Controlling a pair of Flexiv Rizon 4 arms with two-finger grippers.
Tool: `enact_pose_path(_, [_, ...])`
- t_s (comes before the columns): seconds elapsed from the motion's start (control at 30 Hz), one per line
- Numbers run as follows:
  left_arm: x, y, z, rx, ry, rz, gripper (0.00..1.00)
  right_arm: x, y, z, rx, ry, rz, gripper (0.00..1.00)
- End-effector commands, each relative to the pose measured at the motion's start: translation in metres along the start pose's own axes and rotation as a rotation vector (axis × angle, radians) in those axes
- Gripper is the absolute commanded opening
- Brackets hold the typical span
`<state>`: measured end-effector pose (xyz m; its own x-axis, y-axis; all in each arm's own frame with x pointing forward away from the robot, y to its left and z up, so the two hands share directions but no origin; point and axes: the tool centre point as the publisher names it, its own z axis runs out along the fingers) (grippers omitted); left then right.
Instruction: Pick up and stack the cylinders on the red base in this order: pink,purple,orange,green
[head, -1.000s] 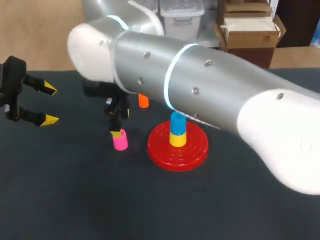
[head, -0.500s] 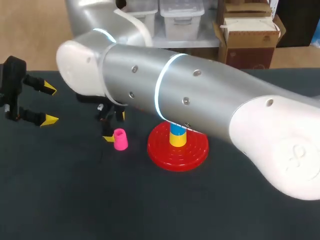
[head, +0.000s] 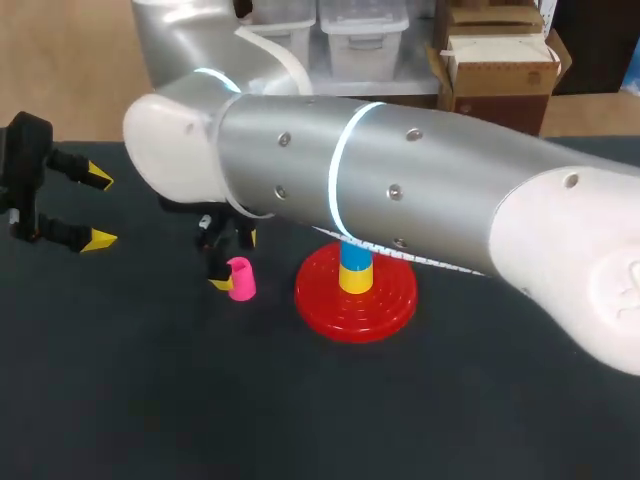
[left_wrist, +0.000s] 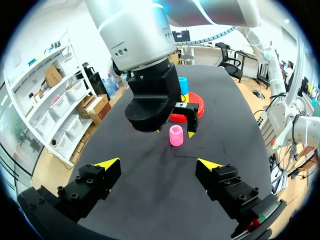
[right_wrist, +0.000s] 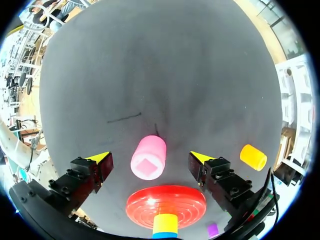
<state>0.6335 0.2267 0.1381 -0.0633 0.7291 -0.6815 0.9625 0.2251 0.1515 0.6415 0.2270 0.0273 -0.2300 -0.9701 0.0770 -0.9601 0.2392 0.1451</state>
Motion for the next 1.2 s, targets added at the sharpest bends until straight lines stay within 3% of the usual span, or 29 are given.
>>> enact_pose_path(0.03, [0.001,-0.001,0.000,-0.004,-0.003,0.002,1.00,0.010,0.009,0.000,0.049,-0.056,0.001,0.93])
enact_pose_path(0.13, [0.001,-0.001,0.000,-0.004,-0.003,0.002,1.00,0.011,0.010,0.002,0.047,-0.057,0.002,0.90])
enact_pose_path(0.27, [0.001,-0.001,0.000,-0.004,-0.003,0.002,1.00,0.010,0.010,0.004,0.045,-0.062,0.001,0.60])
enact_pose_path(0.37, [0.001,-0.001,0.000,-0.004,-0.003,0.002,1.00,0.010,0.010,0.005,0.043,-0.065,-0.003,0.44])
enact_pose_path(0.4, [0.001,-0.001,0.000,-0.004,-0.003,0.002,1.00,0.010,0.010,0.006,0.045,-0.069,-0.003,0.31])
enact_pose_path(0.43, [0.001,-0.001,0.000,-0.004,-0.003,0.002,1.00,0.011,0.011,0.006,0.049,-0.071,-0.002,0.04])
enact_pose_path(0.47, [0.001,-0.001,0.000,-0.004,-0.003,0.002,1.00,0.012,0.011,0.005,0.051,-0.076,-0.005,0.00])
enact_pose_path(0.6, [0.001,-0.001,0.000,-0.004,-0.003,0.002,1.00,0.018,0.015,-0.010,0.082,-0.081,0.000,0.00])
enact_pose_path(0.77, [0.001,-0.001,0.000,-0.004,-0.003,0.002,1.00,0.035,0.019,-0.055,0.149,-0.081,0.011,0.00])
enact_pose_path(0.97, [0.001,-0.001,0.000,-0.004,-0.003,0.002,1.00,0.076,0.018,-0.101,0.164,-0.124,0.065,0.00])
enact_pose_path(1.2, [0.001,-0.001,0.000,-0.004,-0.003,0.002,1.00,0.136,0.014,-0.122,0.082,-0.209,0.169,0.00])
